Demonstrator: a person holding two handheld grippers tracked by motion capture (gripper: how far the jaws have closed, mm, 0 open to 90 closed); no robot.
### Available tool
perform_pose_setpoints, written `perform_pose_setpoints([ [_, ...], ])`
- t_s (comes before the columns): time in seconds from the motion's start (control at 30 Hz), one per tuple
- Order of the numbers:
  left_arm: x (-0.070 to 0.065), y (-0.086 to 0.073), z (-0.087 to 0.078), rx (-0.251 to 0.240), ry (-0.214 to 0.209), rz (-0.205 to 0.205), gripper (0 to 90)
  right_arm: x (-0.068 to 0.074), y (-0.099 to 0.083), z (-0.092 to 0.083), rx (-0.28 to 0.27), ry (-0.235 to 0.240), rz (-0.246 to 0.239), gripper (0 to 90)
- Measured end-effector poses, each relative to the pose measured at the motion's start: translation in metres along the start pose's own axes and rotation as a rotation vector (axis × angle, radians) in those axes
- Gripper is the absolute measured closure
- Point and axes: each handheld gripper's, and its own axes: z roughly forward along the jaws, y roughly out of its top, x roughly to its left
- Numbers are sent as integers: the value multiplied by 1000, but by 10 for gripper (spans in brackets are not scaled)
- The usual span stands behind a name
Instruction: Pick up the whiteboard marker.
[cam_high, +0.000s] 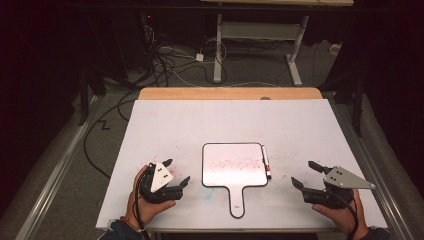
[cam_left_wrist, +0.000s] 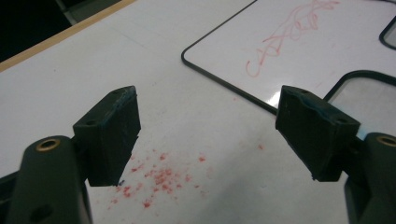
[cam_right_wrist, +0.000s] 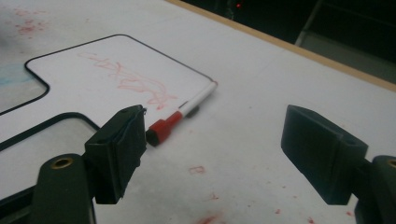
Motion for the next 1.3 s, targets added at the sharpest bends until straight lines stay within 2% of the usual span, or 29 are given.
perform_pose_setpoints([
  [0.07, -1, -1, -1, 13, -10, -10, 211, 0, 2, 1, 7, 12, 0, 287],
  [0.13, -1, -1, -1, 5, -8, 1, 210, -1, 5, 4, 33, 19, 5, 289],
  [0.23, -1, -2, 0, 18, -16, -8, 210, -3, 12, 10, 56, 59, 59, 317],
  [0.3, -1, -2, 2, 27, -26, -10, 211, -7, 18, 17, 78, 93, 123, 336],
  [0.37, -1, -2, 2, 28, -26, -9, 210, -10, 25, 26, 119, 99, 142, 337],
  [0.43, -1, -2, 3, 28, -26, -7, 210, -12, 28, 31, 131, 100, 148, 344],
  [0.47, -2, -1, 3, 27, -25, -4, 210, -17, 35, 44, 171, 105, 156, 345],
  [0.53, -2, -1, 3, 27, -28, 0, 210, -19, 37, 50, 181, 110, 164, 357],
  [0.57, -2, -1, 4, 30, -27, 3, 210, -22, 42, 63, 221, 115, 167, 377],
  [0.63, -2, -2, 4, 36, -29, 6, 210, -25, 45, 74, 236, 119, 194, 423],
  [0.67, -2, -2, 5, 41, -28, 4, 210, -27, 46, 81, 265, 130, 199, 425],
  [0.77, -1, -3, 5, 45, -28, 4, 210, -32, 48, 104, 318, 142, 229, 452],
  [0.8, -1, -3, 5, 48, -26, 5, 210, -32, 48, 104, 318, 142, 229, 452],
  [0.83, -1, -3, 5, 48, -26, 6, 210, -34, 48, 121, 347, 149, 253, 464],
  [0.87, -1, -3, 5, 50, -27, 6, 210, -34, 48, 121, 347, 149, 253, 464],
  [0.9, -2, -3, 5, 54, -26, 8, 210, -35, 47, 134, 379, 175, 270, 502],
  [1.0, -2, -3, 5, 54, -29, 8, 210, -35, 45, 144, 405, 167, 283, 520],
  [1.03, -2, -4, 5, 56, -29, 8, 210, -34, 41, 154, 442, 180, 300, 524],
  [1.1, -2, -4, 6, 57, -31, 9, 211, -34, 39, 160, 457, 190, 304, 589],
  [1.13, -2, -4, 6, 58, -33, 9, 211, -33, 38, 162, 463, 203, 307, 592],
  [1.23, -2, -4, 6, 59, -33, 22, 210, -32, 39, 164, 464, 195, 295, 664],
  [1.3, -2, -3, 7, 60, -34, 23, 211, -32, 38, 163, 463, 206, 300, 674],
])
